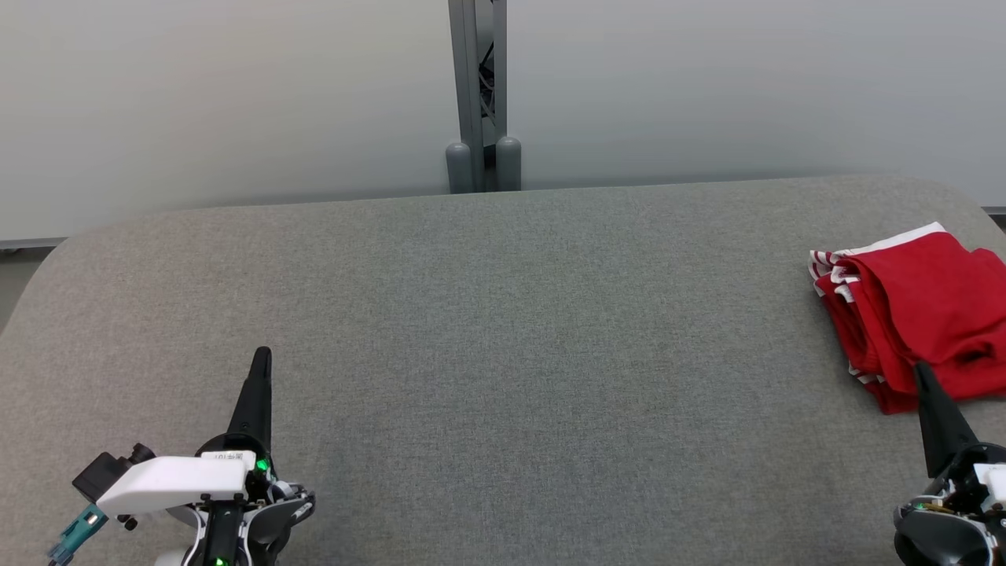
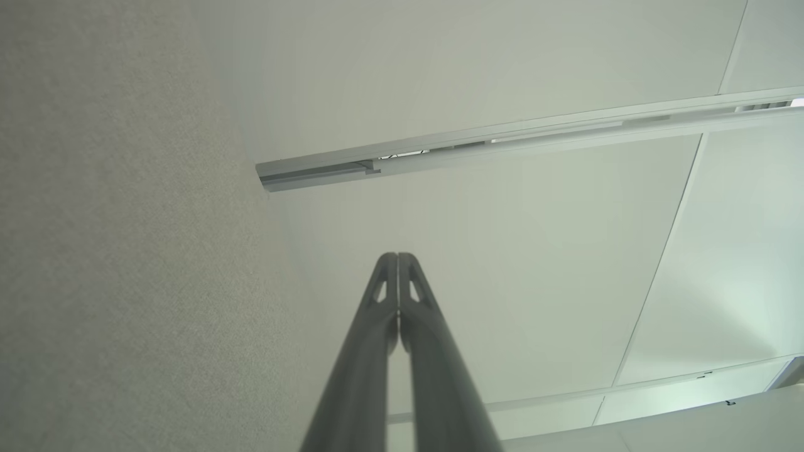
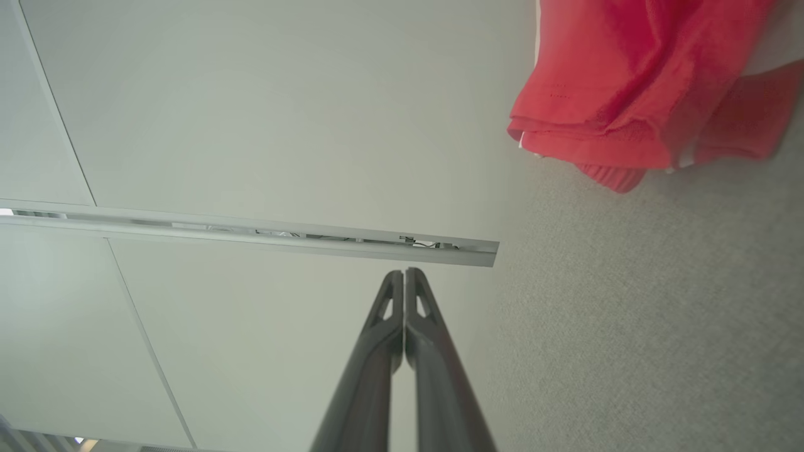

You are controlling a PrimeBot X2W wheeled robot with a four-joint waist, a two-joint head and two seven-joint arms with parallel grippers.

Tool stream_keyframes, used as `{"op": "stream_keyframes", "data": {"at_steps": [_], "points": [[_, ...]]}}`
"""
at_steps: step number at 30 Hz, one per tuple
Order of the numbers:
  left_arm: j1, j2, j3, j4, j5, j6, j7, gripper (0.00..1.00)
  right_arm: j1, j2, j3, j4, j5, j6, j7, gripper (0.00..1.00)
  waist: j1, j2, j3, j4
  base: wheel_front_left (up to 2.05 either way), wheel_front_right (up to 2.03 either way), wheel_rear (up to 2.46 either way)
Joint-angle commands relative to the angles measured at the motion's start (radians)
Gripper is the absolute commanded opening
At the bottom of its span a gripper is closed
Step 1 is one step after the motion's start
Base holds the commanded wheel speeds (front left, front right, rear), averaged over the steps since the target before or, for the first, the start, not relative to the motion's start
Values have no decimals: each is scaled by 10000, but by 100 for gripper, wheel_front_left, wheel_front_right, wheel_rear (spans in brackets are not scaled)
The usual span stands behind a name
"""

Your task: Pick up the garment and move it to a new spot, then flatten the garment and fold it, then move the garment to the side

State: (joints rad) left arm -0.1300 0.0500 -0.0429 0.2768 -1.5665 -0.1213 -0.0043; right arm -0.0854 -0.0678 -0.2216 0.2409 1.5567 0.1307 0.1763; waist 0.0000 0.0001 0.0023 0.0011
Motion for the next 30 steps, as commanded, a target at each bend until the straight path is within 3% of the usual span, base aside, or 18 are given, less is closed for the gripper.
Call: {"op": "stream_keyframes", "data": {"at_steps": [1,8,30], "points": [[-217,49,70,19,-223,-59,51,0,-137,-48,-77,10,207,0,100,0,0,-1,4,-2,0,0,0],[-287,48,110,57,-668,-142,145,0,-196,-37,-183,51,669,0,274,0,0,-1,23,-12,0,0,0],[-265,35,121,56,-642,-123,153,0,-198,13,-244,53,556,0,325,0,0,-1,24,-13,0,0,0]]}}
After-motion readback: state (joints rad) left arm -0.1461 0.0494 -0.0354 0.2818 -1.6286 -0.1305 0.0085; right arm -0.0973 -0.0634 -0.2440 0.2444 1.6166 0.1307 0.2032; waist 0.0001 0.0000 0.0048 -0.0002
